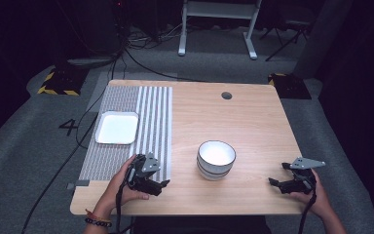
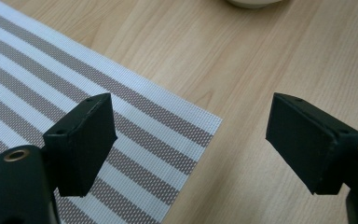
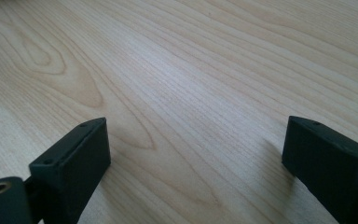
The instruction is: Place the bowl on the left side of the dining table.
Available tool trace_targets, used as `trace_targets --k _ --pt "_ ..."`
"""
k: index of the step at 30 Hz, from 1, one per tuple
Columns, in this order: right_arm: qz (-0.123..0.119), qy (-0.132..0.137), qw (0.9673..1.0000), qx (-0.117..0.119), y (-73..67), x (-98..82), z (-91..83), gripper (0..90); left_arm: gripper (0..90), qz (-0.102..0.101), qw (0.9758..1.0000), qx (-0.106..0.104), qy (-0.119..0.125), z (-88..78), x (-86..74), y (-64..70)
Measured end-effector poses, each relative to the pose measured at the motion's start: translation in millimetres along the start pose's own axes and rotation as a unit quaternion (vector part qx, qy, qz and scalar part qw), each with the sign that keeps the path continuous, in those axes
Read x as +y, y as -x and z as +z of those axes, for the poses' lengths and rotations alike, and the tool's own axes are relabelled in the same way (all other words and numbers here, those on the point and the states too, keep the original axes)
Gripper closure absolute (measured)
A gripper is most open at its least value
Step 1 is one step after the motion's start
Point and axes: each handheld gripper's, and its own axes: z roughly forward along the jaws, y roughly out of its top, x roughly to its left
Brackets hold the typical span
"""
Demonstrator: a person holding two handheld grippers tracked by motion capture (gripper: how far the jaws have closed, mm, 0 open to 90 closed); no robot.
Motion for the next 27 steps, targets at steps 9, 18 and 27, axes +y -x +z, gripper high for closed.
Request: trace_targets --k 9,18,27 --pt "0.000 0.000 1.0000 0.000 0.0 0.0 0.0 7.8 15.8 0.029 0.9995 -0.015 0.006 3.1 22.3 8.0" --pt "0.000 0.000 1.0000 0.000 0.0 0.0 0.0 7.7 15.8 0.045 0.9985 -0.024 0.020 3.7 36.0 14.2" --pt "0.000 0.000 1.0000 0.000 0.0 0.0 -0.1 7.8 15.9 0.071 0.9962 -0.047 0.017 14.8 54.5 23.7"
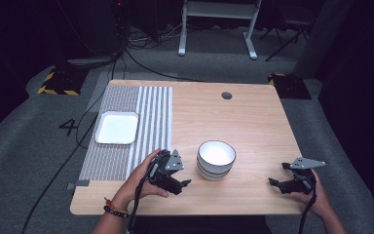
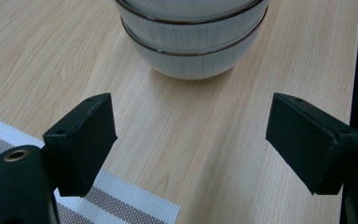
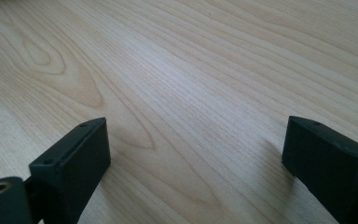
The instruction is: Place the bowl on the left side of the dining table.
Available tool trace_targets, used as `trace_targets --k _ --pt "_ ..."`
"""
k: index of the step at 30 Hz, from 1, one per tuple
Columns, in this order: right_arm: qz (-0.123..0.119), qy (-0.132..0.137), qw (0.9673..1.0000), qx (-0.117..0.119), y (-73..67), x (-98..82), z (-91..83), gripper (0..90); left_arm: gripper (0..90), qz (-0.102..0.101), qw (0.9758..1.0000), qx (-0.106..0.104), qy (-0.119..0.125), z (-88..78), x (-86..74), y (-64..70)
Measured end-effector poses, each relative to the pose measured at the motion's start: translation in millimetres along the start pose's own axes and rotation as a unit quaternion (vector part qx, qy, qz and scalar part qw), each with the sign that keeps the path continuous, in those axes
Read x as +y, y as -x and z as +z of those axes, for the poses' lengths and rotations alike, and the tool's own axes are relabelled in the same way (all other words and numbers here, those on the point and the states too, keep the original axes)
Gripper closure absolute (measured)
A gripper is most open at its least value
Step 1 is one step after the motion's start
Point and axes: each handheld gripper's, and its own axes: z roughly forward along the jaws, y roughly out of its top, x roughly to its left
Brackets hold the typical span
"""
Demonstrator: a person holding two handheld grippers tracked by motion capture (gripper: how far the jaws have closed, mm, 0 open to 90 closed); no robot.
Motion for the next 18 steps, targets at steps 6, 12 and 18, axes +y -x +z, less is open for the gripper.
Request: trace_targets --k 6,12,18 --pt "0.000 0.000 1.0000 0.000 0.0 0.0 0.0 7.8 15.8 0.007 0.9998 -0.009 0.017 -1.8 10.0 1.9" --pt "0.000 0.000 1.0000 0.000 0.0 0.0 0.0 7.8 15.8 0.017 0.9994 -0.015 0.026 -2.7 19.1 4.7" --pt "0.000 0.000 1.0000 0.000 0.0 0.0 0.0 7.8 15.8 0.028 0.9989 -0.015 0.035 -3.9 27.9 6.5"
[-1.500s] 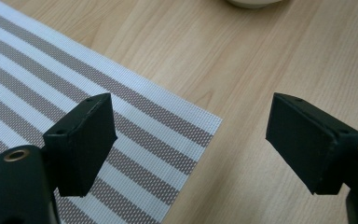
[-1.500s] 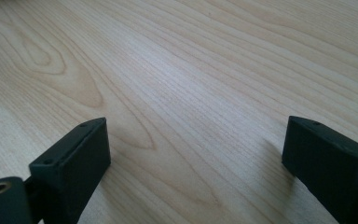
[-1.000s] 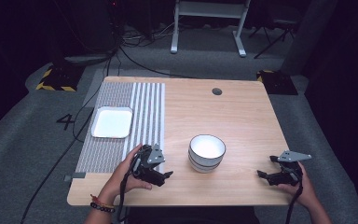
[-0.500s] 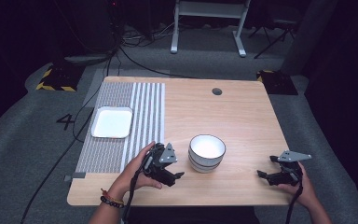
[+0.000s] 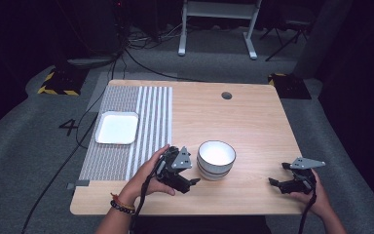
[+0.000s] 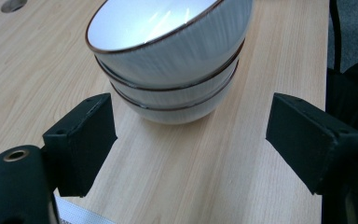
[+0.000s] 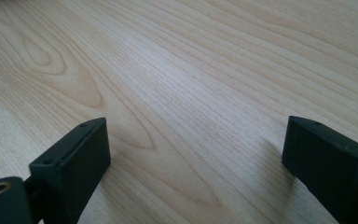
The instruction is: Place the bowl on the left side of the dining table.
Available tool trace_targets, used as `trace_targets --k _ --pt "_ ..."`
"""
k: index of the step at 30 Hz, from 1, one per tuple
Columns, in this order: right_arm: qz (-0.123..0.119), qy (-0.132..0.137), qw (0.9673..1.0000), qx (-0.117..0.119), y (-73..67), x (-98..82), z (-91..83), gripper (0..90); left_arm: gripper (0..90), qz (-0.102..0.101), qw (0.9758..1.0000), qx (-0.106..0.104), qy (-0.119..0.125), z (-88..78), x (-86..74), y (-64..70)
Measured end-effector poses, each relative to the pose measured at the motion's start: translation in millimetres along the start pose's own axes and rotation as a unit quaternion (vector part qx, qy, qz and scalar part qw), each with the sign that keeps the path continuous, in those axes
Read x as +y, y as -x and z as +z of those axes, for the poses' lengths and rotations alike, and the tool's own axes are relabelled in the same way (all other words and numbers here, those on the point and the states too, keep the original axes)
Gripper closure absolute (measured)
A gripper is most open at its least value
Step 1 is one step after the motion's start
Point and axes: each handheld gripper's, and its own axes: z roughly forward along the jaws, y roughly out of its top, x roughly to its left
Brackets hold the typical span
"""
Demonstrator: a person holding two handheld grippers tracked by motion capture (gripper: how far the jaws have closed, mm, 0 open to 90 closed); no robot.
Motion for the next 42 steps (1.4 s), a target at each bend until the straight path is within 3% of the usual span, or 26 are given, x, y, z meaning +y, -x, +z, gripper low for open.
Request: trace_targets --k 14,18,24,34,39,42 --pt "0.000 0.000 1.0000 0.000 0.0 0.0 0.0 7.7 15.7 0.030 0.9989 -0.027 0.024 2.9 26.7 5.1" --pt "0.000 0.000 1.0000 0.000 0.0 0.0 0.0 7.7 15.8 0.047 0.9981 -0.034 0.020 6.5 35.3 6.2" --pt "0.000 0.000 1.0000 0.000 0.0 0.0 0.0 7.8 15.8 0.054 0.9974 -0.045 0.013 12.4 43.8 4.8" --pt "0.000 0.000 1.0000 0.000 0.0 0.0 0.0 7.8 15.7 0.037 0.9970 -0.067 -0.002 25.9 46.8 -4.2" --pt "0.000 0.000 1.0000 0.000 0.0 0.0 0.0 7.8 16.0 0.038 0.9955 -0.086 -0.008 32.4 47.9 -9.6" --pt "0.000 0.000 1.0000 0.000 0.0 0.0 0.0 7.7 20.9 0.032 0.9951 -0.093 -0.012 36.8 48.7 -12.4"
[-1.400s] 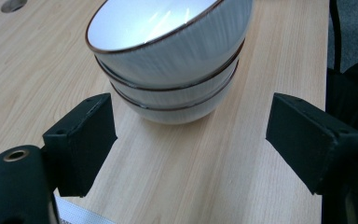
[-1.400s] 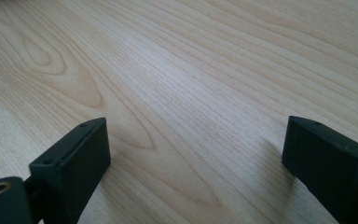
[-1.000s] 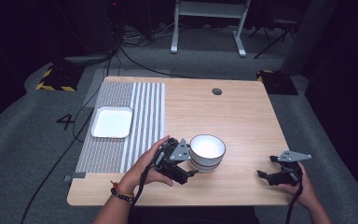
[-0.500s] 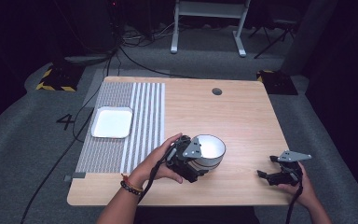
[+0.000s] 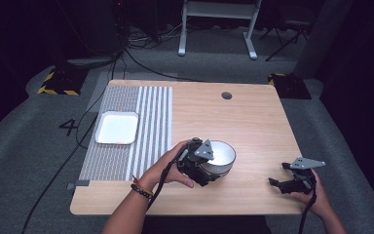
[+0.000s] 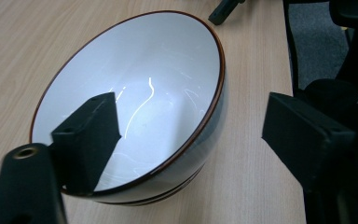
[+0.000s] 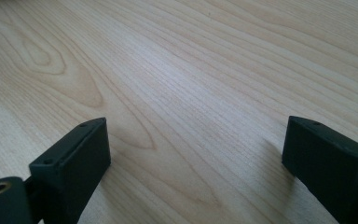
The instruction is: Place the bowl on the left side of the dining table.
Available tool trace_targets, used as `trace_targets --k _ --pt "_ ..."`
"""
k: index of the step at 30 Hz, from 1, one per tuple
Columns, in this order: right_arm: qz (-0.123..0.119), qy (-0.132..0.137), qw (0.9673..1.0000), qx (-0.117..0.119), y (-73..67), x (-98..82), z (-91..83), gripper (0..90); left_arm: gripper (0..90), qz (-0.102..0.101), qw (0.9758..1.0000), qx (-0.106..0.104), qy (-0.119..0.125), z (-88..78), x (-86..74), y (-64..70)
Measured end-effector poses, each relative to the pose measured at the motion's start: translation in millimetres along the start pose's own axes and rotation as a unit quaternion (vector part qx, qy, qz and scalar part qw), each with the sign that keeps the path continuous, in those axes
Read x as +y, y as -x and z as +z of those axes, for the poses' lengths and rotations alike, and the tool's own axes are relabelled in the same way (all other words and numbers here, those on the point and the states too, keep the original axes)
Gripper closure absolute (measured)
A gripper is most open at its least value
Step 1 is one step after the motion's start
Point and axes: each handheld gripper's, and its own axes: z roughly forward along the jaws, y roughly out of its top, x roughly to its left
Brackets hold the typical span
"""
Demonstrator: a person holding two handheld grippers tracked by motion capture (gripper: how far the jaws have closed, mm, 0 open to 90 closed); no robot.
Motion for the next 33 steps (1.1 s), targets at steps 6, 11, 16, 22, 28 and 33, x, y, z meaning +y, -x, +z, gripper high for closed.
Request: trace_targets --k 6,11,16,22,28,33 --pt "0.000 0.000 1.0000 0.000 0.0 0.0 0.0 7.8 22.5 0.002 0.9998 -0.012 -0.018 9.3 2.0 -5.2" --pt "0.000 0.000 1.0000 0.000 0.0 0.0 0.0 7.8 34.2 0.006 0.9994 -0.017 -0.030 15.0 2.9 -8.6" --pt "0.000 0.000 1.0000 0.000 0.0 0.0 0.0 7.7 45.4 0.022 0.9980 -0.049 -0.033 18.8 3.2 -11.4" --pt "0.000 0.000 1.0000 0.000 0.0 0.0 0.0 7.8 72.2 0.075 0.9920 -0.091 -0.046 21.6 14.0 -11.9" --pt "0.000 0.000 1.0000 0.000 -0.1 0.0 0.0 7.9 80.5 0.097 0.9881 -0.099 -0.066 24.3 22.7 -14.1" --pt "0.000 0.000 1.0000 0.000 -0.1 0.0 -0.1 8.0 80.8 0.087 0.9890 -0.109 -0.049 17.5 22.7 -19.0"
